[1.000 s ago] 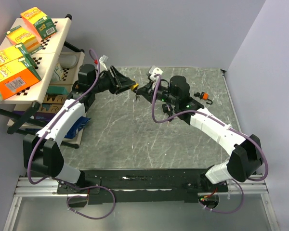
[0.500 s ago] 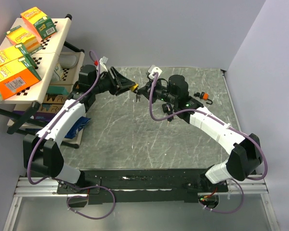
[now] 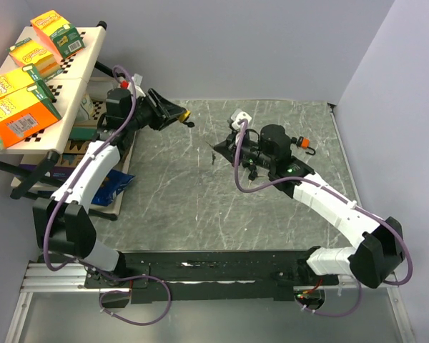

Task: Lock with the key
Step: Lock the lock, then place the key at the center of the board.

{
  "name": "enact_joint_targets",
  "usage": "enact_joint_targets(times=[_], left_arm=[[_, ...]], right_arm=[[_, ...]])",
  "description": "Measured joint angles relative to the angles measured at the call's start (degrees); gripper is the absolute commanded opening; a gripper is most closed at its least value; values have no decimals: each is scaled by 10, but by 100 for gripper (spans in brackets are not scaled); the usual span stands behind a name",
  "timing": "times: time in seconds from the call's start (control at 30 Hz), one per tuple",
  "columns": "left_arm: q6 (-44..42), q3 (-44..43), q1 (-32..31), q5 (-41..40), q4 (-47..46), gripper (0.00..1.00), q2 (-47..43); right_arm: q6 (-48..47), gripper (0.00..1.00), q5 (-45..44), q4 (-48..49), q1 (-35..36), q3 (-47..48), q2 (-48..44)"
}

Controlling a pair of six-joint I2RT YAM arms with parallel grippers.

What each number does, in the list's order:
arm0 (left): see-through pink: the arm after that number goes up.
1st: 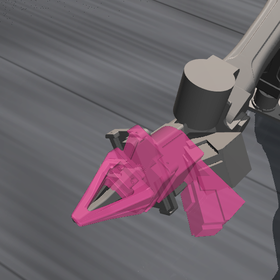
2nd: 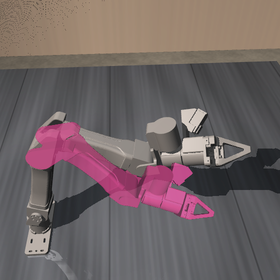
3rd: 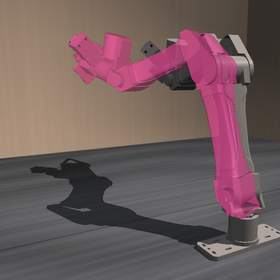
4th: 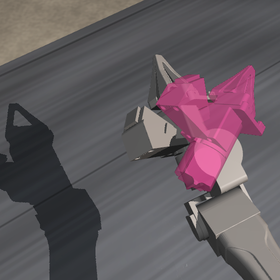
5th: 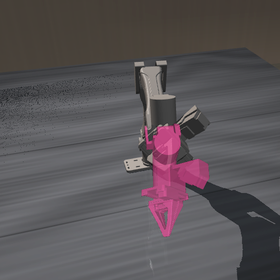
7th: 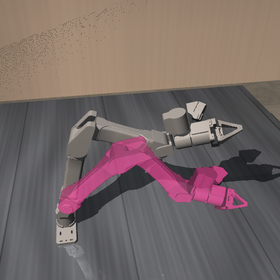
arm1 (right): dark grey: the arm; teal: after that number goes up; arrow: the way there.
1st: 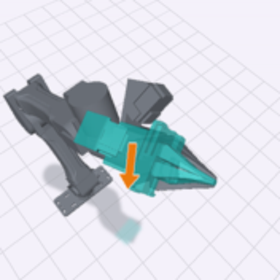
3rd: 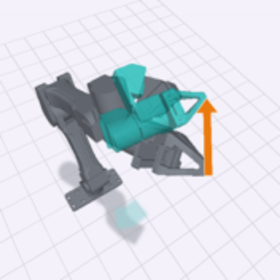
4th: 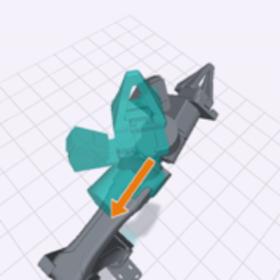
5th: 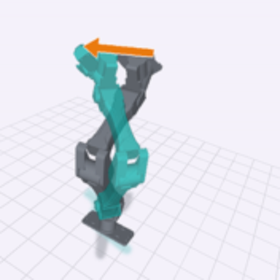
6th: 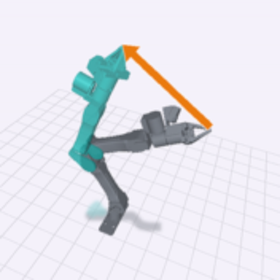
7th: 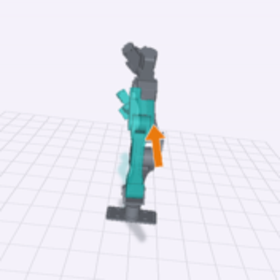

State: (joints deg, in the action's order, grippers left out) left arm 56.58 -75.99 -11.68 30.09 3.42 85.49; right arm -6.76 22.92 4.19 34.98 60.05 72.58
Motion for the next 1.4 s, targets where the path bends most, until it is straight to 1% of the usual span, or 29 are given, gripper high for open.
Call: enact_joint_targets(times=[0.1, 0.27, 0.43, 0.6, 0.93, 1.07, 1.33, 1.37, 1.4], left_arm=[[-47, -23, -4, -8, 30, 1, 7], [-157, -34, -6, -31, 79, 1, 4], [-250, -15, -8, -44, 136, 1, -7], [-311, 21, -12, -56, 174, 1, -25], [-343, 25, -12, -71, 206, 1, -26], [-346, 25, -9, -75, 219, 1, -25], [-344, 25, -5, -75, 224, 1, -12], [-344, 25, -5, -74, 224, 1, -7], [-344, 25, -5, -74, 224, 1, -2]], right_arm=[[24, 0, 1, -10, -1, -2, 16], [73, 0, 8, -30, -3, -2, 85], [120, 0, 12, -21, -4, 3, 169], [160, 0, 23, -15, -4, 61, 274], [207, 0, 43, 7, -4, 240, 457], [237, 0, 52, 9, -5, 271, 505], [282, 0, 44, -8, -23, 273, 550], [284, 3, 43, -10, -27, 273, 550], [287, 11, 42, -12, -31, 273, 550]])
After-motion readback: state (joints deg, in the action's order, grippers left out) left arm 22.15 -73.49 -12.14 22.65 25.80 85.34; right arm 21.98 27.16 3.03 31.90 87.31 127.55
